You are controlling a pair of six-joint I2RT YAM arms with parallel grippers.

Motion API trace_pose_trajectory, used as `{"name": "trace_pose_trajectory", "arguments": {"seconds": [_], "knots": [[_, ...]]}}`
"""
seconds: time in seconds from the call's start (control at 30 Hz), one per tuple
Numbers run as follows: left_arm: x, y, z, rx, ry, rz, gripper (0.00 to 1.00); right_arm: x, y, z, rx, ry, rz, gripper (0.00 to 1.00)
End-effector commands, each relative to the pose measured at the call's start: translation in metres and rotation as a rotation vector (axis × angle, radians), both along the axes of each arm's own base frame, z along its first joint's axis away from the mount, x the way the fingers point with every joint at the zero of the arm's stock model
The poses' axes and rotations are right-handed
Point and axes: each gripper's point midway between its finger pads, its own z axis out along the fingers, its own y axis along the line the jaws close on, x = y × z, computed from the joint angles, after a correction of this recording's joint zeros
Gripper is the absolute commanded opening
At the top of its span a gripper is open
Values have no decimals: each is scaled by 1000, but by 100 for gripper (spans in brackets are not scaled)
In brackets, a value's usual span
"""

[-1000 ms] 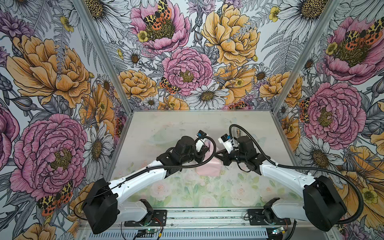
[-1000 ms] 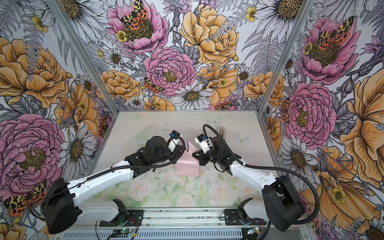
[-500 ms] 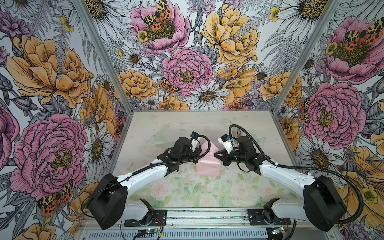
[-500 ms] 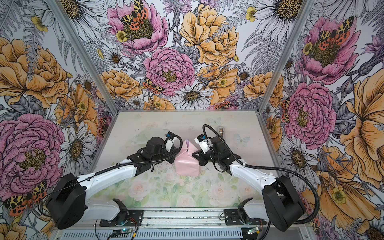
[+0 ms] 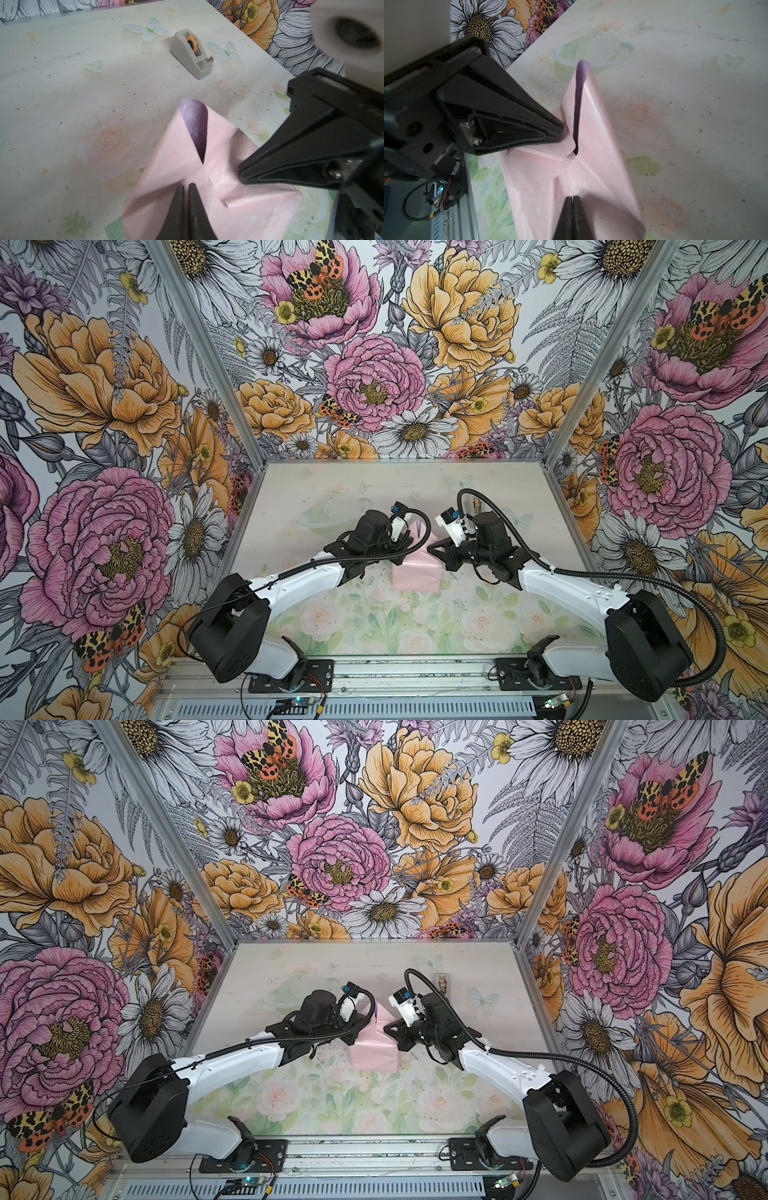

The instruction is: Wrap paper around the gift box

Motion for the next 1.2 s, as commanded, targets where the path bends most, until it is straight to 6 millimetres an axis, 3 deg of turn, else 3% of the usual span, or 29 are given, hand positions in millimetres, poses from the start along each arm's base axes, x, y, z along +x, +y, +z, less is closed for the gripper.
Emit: {"name": "trace_pose_trajectory", "arguments": {"seconds": [0.0, 0.6, 0.87, 1.17], "knots": [[-11, -5, -1, -5, -6, -78, 9, -4, -3, -18, -45, 45, -11, 0], [-36, 12, -23, 69, 61, -154, 7, -3, -2, -12, -30, 39, -15, 2], [-30, 10, -30, 77, 71, -143, 7, -4, 18, 9, 32, -18, 31, 7], [-29, 12, -30, 82, 66, -130, 7, 0, 38, 29, 121, -79, 86, 0]]}}
